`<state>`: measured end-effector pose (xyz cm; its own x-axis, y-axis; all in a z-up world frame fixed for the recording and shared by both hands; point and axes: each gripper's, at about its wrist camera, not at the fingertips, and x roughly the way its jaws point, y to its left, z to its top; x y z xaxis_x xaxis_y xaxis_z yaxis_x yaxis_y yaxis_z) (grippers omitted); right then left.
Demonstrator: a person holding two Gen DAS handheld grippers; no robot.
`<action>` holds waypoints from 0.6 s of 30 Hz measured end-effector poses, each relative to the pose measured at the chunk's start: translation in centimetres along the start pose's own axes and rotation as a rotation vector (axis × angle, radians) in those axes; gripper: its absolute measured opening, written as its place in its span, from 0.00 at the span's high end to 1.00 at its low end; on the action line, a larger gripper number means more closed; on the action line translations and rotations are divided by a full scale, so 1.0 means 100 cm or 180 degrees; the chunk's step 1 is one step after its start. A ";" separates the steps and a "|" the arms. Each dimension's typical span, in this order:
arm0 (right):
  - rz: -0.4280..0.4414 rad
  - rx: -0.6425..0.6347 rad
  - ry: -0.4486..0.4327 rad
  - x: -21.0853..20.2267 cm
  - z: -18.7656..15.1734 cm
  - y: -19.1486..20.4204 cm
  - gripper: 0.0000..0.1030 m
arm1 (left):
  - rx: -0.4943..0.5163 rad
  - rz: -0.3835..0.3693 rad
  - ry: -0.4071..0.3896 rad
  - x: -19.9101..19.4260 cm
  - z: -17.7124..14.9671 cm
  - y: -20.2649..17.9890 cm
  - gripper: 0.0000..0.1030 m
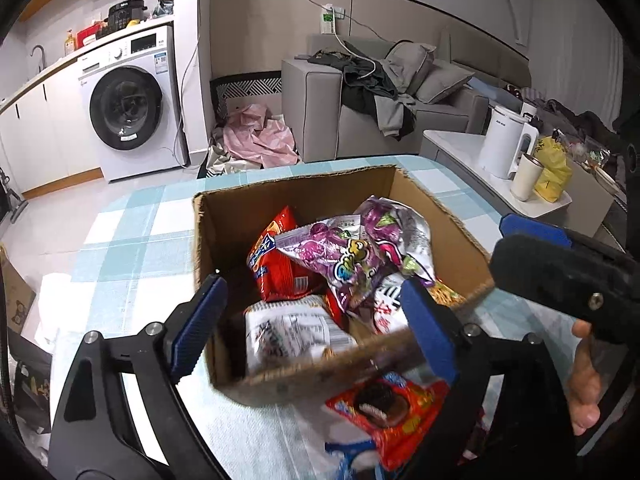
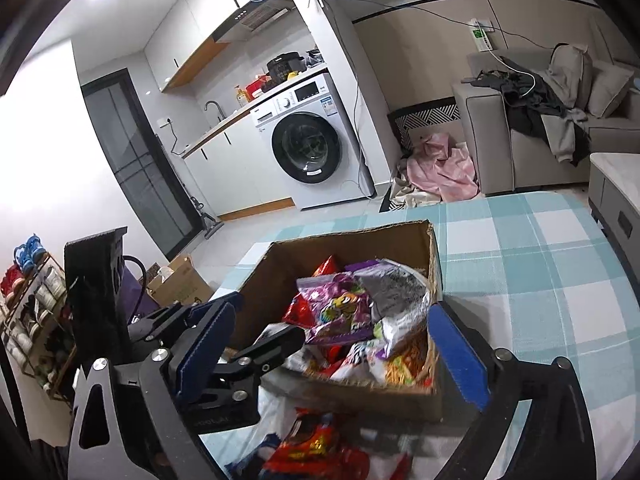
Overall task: Organize snacks
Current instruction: 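Open both grippers to drop the bags into the box, then move both open grippers back toward the Oreo packs on the table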
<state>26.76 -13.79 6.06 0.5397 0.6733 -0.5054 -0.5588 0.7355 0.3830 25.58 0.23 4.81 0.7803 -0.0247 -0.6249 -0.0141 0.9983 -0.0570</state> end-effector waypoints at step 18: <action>-0.0188 -0.0146 0.0077 -0.050 -0.027 0.023 0.00 | -0.0012 0.0007 -0.0165 -0.106 -0.043 0.006 0.01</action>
<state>21.06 -15.67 7.34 0.5576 0.6264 -0.5448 -0.5550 0.7693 0.3164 14.60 0.86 8.04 0.8116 -0.0197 -0.5838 -0.0180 0.9981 -0.0586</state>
